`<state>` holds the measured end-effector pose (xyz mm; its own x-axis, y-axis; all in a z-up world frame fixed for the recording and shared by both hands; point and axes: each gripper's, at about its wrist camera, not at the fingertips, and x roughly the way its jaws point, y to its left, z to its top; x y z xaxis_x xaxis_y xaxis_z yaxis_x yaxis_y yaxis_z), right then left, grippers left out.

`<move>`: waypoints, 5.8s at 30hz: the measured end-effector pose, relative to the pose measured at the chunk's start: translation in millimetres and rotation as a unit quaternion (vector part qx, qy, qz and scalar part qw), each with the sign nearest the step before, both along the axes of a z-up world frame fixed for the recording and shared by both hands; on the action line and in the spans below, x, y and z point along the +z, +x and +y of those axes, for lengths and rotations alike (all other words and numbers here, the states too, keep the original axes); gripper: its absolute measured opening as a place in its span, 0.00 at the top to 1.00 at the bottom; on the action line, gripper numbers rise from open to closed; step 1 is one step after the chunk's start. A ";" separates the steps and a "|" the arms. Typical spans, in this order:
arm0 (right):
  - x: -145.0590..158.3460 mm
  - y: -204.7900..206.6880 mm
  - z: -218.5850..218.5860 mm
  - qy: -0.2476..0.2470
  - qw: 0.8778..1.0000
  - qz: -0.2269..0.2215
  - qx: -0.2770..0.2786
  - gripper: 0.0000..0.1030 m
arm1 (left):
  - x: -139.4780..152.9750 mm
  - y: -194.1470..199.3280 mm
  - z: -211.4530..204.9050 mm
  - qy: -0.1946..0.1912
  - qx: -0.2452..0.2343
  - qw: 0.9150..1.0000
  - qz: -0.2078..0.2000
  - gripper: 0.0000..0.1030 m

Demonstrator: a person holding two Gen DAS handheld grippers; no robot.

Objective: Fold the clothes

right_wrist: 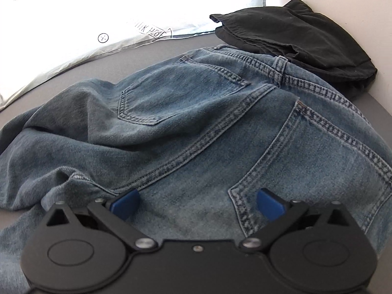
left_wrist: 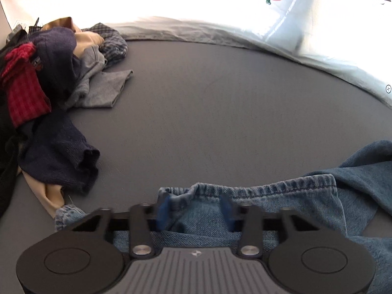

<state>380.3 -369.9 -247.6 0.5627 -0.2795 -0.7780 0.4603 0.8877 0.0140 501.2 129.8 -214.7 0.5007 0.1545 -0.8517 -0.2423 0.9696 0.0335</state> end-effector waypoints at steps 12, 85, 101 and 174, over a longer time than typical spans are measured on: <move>-0.5 0.9 -0.3 0.000 1.000 -0.001 -0.005 0.00 | 65.3 12.9 13.5 -0.013 0.048 0.993 -0.109 0.94; -11.7 -17.0 10.8 -0.037 0.997 -0.067 -0.002 0.00 | 41.6 -32.1 70.5 -0.036 0.238 0.969 -0.052 0.92; 1.3 -0.4 -4.2 0.009 1.000 0.000 0.007 0.00 | 34.4 20.3 60.0 -0.181 0.158 0.966 -0.101 0.54; 66.9 108.8 -64.4 -0.100 0.994 -0.036 0.017 0.00 | 19.0 57.0 89.5 0.005 0.073 0.996 -0.047 0.06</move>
<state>489.1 -434.4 -180.7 0.6266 -0.4043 -0.6663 0.4341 0.8911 -0.1325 558.2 219.3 -195.8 0.5493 0.2404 -0.8003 -0.3834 0.9235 0.0142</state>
